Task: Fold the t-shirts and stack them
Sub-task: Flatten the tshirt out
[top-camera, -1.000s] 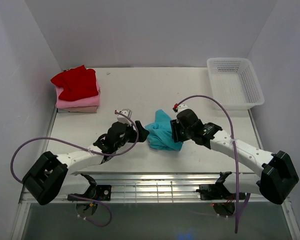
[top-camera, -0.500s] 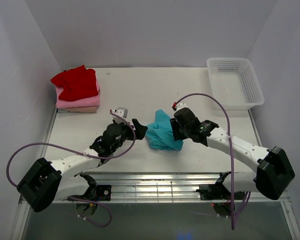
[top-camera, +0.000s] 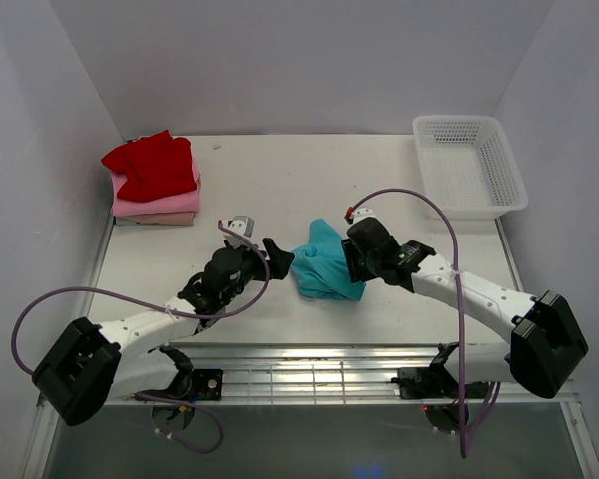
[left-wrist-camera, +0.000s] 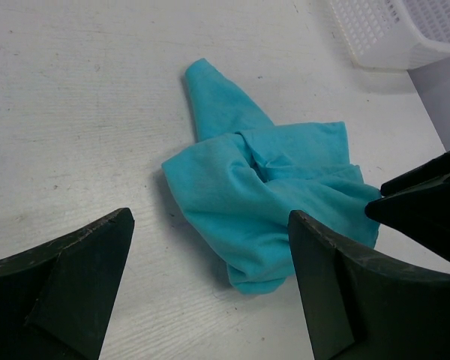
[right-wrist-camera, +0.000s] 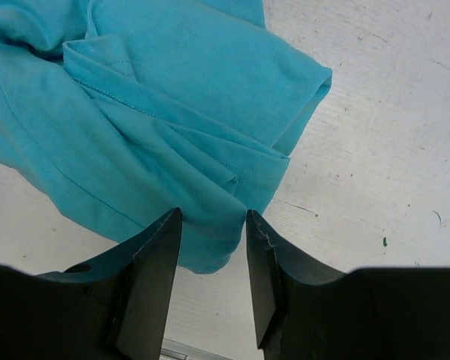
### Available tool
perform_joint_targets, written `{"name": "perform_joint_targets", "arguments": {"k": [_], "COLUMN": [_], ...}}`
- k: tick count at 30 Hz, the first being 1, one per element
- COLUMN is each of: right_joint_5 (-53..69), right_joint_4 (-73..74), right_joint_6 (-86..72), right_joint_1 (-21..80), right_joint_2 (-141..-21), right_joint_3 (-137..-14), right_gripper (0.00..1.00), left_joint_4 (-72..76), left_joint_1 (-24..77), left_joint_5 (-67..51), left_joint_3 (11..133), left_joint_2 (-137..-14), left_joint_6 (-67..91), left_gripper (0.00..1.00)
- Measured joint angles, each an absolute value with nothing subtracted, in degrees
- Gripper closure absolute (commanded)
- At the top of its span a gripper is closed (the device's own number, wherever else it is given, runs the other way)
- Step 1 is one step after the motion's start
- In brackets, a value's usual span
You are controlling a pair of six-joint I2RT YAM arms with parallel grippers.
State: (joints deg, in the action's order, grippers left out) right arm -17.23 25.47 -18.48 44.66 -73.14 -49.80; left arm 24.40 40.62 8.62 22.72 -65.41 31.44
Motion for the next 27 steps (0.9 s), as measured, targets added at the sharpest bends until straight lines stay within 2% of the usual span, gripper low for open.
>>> {"name": "perform_joint_targets", "arguments": {"k": [5,8,11,12,13,18,22,27], "right_joint_5": [-16.69,-16.51,-16.47,-16.47,-16.47,-16.47,-17.06,-18.79], "right_joint_4": [25.47,25.45,25.43,25.45,25.45,26.94,32.38,38.39], "right_joint_6": [-18.48,-18.44,-18.37,-18.35,-18.31,-17.26,-14.28,-8.34], "right_joint_1": [44.66,44.66,44.66,44.66,44.66,44.66,44.66,44.71], "right_joint_2": [-74.54,-74.74,-74.74,-74.74,-74.74,-75.26,-78.56,-85.86], "right_joint_3": [-49.58,-49.60,-49.58,-49.58,-49.60,-51.27,-64.05,-95.22], "right_gripper": [0.56,0.64,0.80,0.88,0.91,0.92,0.92,0.91], "left_joint_4": [24.27,24.25,24.16,24.08,24.01,23.57,23.22,22.57], "left_joint_1": [40.62,40.62,40.62,40.64,40.62,40.62,40.62,40.62], "left_joint_5": [9.13,9.47,9.87,9.98,10.07,10.63,11.77,13.37], "left_joint_3": [22.06,22.02,21.82,21.74,21.67,21.02,20.40,18.94], "left_joint_2": [-63.18,-62.28,-61.65,-61.47,-61.34,-60.36,-58.30,-55.11], "left_joint_6": [31.29,31.29,31.29,31.27,31.29,31.29,31.57,32.64], "left_gripper": [0.06,0.06,0.06,0.06,0.06,0.06,0.06,0.06]}}
